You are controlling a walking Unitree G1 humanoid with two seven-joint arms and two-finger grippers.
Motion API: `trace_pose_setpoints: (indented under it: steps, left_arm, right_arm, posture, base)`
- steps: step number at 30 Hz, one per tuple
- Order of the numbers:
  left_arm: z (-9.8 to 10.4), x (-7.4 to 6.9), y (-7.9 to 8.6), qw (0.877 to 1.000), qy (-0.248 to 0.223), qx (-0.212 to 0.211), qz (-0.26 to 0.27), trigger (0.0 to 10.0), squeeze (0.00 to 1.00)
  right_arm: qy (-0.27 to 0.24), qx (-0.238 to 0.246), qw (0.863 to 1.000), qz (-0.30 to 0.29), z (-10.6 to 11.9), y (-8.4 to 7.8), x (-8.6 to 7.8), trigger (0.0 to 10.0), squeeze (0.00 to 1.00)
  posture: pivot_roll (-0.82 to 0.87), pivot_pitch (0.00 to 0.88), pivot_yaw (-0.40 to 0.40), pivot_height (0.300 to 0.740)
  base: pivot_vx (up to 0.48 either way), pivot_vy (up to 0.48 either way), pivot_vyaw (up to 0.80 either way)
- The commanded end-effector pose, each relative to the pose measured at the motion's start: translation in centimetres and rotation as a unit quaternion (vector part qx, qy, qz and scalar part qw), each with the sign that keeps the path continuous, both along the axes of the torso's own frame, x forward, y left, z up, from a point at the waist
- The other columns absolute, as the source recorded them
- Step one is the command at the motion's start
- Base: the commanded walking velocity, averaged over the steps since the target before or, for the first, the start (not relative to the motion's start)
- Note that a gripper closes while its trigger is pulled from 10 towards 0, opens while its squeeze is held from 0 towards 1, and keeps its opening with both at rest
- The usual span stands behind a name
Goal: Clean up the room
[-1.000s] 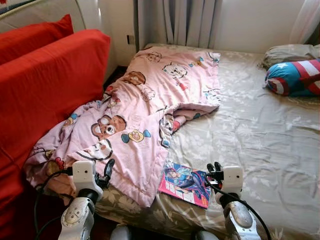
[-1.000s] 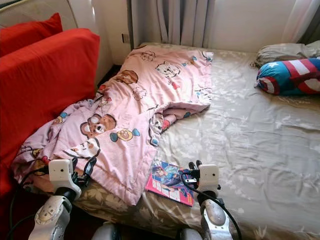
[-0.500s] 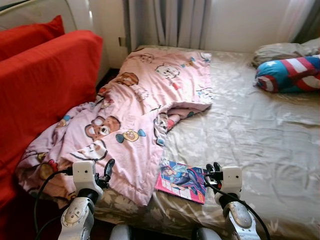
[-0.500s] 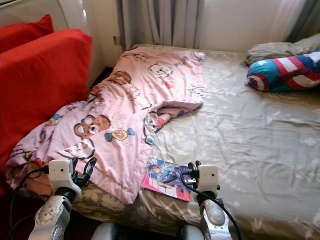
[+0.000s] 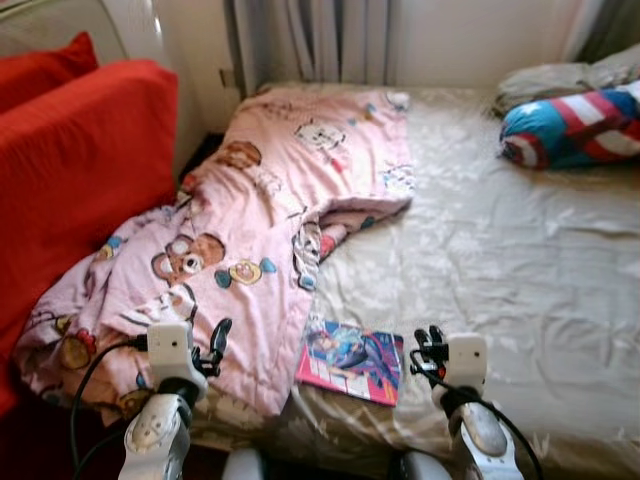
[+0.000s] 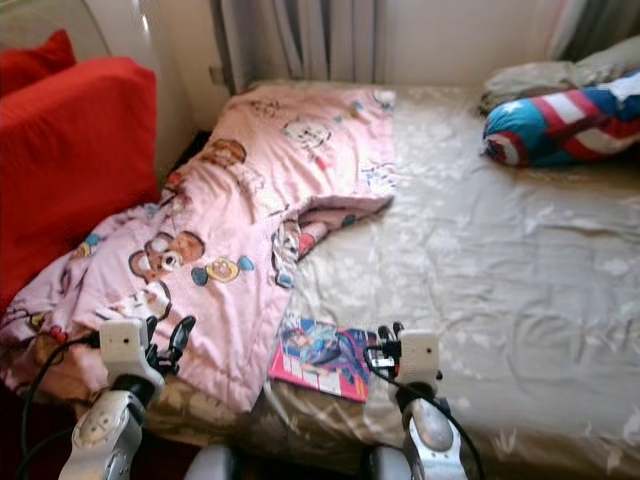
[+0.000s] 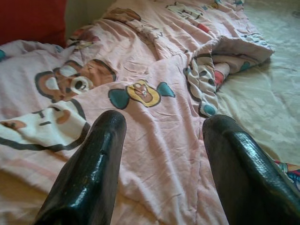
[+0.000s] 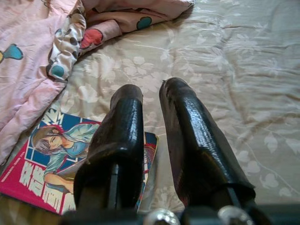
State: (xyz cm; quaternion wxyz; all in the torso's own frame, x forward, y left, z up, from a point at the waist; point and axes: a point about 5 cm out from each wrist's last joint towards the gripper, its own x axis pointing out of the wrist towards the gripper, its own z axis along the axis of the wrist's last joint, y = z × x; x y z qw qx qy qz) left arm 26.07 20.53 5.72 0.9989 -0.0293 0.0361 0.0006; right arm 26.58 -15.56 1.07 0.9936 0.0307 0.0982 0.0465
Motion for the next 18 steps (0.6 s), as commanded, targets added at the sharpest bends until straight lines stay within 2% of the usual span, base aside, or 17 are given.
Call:
trace_pose_setpoints:
  steps: [1,14,18]
  left_arm:
    - [0.04,-0.06,0.24,1.000,0.002,0.003,0.001,10.0,0.00]
    - [0.00,-0.15,0.24,1.000,0.003,0.003,0.002,10.0,0.00]
    - [0.00,-0.14,0.26,1.000,0.003,0.003,0.002,10.0,0.00]
  right_arm:
    - [0.009,0.004,1.000,0.005,-0.43,0.21,-0.35,10.0,0.00]
    - [0.008,0.001,1.000,0.023,-0.47,0.64,-0.51,10.0,0.00]
    - [0.005,0.000,1.000,0.027,-0.43,0.76,-0.56,10.0,0.00]
  posture:
    - [0.02,0.091,0.002,0.651]
    - [0.02,0.093,0.000,0.651]
    - [0.02,0.093,0.000,0.651]
  base:
    - [0.000,0.000,0.00]
    - [0.000,0.000,0.00]
    - [0.000,0.000,0.80]
